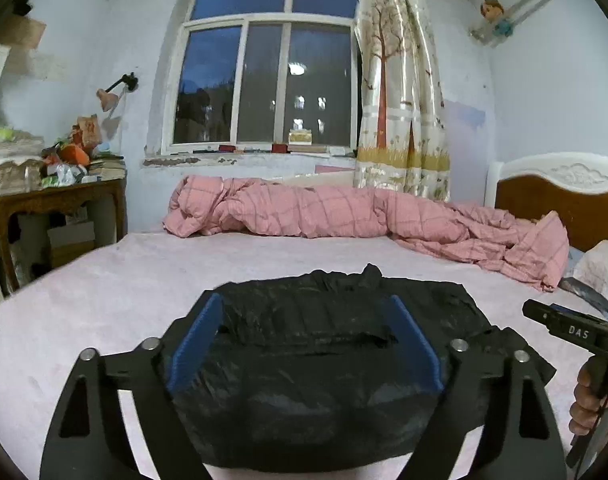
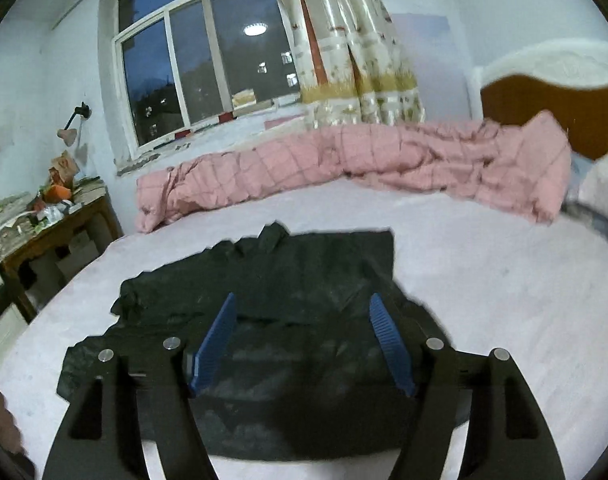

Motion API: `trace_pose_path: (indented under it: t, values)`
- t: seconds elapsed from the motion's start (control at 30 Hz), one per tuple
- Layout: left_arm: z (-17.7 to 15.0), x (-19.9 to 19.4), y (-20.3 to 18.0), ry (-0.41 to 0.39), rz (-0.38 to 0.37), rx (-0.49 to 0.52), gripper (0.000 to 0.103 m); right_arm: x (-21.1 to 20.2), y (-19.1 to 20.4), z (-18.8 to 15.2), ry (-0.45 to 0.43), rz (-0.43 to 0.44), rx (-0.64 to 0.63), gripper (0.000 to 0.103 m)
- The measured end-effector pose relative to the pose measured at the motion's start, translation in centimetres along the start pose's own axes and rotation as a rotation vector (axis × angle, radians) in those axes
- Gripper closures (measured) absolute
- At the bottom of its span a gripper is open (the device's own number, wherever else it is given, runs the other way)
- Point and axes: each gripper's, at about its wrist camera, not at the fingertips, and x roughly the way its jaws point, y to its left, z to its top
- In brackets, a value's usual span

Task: Fold large clothes
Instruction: 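Grasp the jacket hem with both grippers side by side, then lift the hem with both grippers and fold it toward the collar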

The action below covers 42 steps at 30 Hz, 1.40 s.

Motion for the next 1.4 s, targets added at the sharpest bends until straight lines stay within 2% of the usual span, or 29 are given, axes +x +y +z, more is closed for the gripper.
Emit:
trace_pose_path:
  t: [0.07,0.13,0.17,0.23,0.33,0.43,0.5,0.7,0.77,0.8,0.87,1.0,1.1,1.13,1.2,1.23,1.27,1.33,1.4]
  values:
    - [-2.0,0.4,0.0,-0.032,0.004,-0.023,0.004,0.1,0.1,-1.2,-0.010,-0.036,-0.001,0.032]
    - [-2.7,1.9,-0.3,0.035,0.015,-0.005,0.004,0.5,0.5,-2.1,-0.027,-0.043,-0.011,0.029]
    - [-2.9,2.2,-0.5,0.057,0.011,-0.001,0.003,1.0,0.7,-2.3,-0.030,-0.037,-0.018,0.022]
    - [-3.2,2.5,-0.3,0.054,0.026,-0.007,0.000,1.4,1.0,-2.5,-0.033,-0.045,-0.030,0.016]
    - [-3.7,2.9,-0.1,0.063,0.052,0.008,0.000,1.2,1.2,-2.5,-0.053,-0.039,-0.032,0.015]
    - [-4.1,3.3,0.2,0.068,0.029,-0.019,0.000,1.0,1.3,-2.3,-0.071,-0.045,-0.034,0.009]
    - [-4.4,3.4,0.4,0.071,0.005,-0.044,0.000,0.9,1.4,-2.4,-0.083,-0.062,-0.049,0.008]
    - [-5.9,3.3,0.0,0.043,0.026,-0.017,0.000,2.2,1.8,-3.5,-0.057,-0.071,-0.079,0.008]
    - [-6.4,3.3,0.1,0.093,0.009,-0.017,0.000,2.4,1.9,-4.7,-0.046,-0.069,-0.099,0.008]
    - [-6.4,3.1,0.3,0.128,-0.011,-0.011,0.000,2.6,1.9,-5.2,-0.030,-0.077,-0.104,0.008]
    - [-6.5,1.6,0.8,0.133,0.011,0.011,0.000,2.9,1.6,-6.4,0.039,-0.071,-0.109,0.008]
    - [-7.4,-1.0,0.9,0.144,0.055,0.118,0.000,0.9,0.8,-7.1,0.067,-0.020,-0.093,0.008]
    - [-8.1,0.1,0.8,0.280,0.052,0.143,0.000,0.1,1.9,-8.1,0.120,-0.078,-0.240,0.008]
    - [-8.5,0.5,0.7,0.320,0.033,0.163,0.000,-0.1,2.4,-8.8,0.152,-0.084,-0.316,0.008]
    - [-9.7,1.3,0.0,0.411,0.000,0.237,0.000,0.0,2.7,-9.5,0.195,-0.106,-0.378,0.008]
    - [-10.1,1.9,-0.2,0.463,-0.040,0.274,0.001,0.6,2.6,-9.9,0.245,-0.124,-0.393,0.008]
    - [-10.8,2.4,-0.2,0.509,-0.080,0.308,0.004,1.2,2.4,-10.0,0.290,-0.119,-0.393,0.008]
    - [-11.4,3.2,0.1,0.545,-0.059,0.342,0.007,2.6,1.9,-10.7,0.398,-0.058,-0.404,0.008]
    - [-11.6,4.2,0.5,0.580,-0.039,0.331,0.007,3.4,2.1,-11.5,0.466,-0.015,-0.480,0.008]
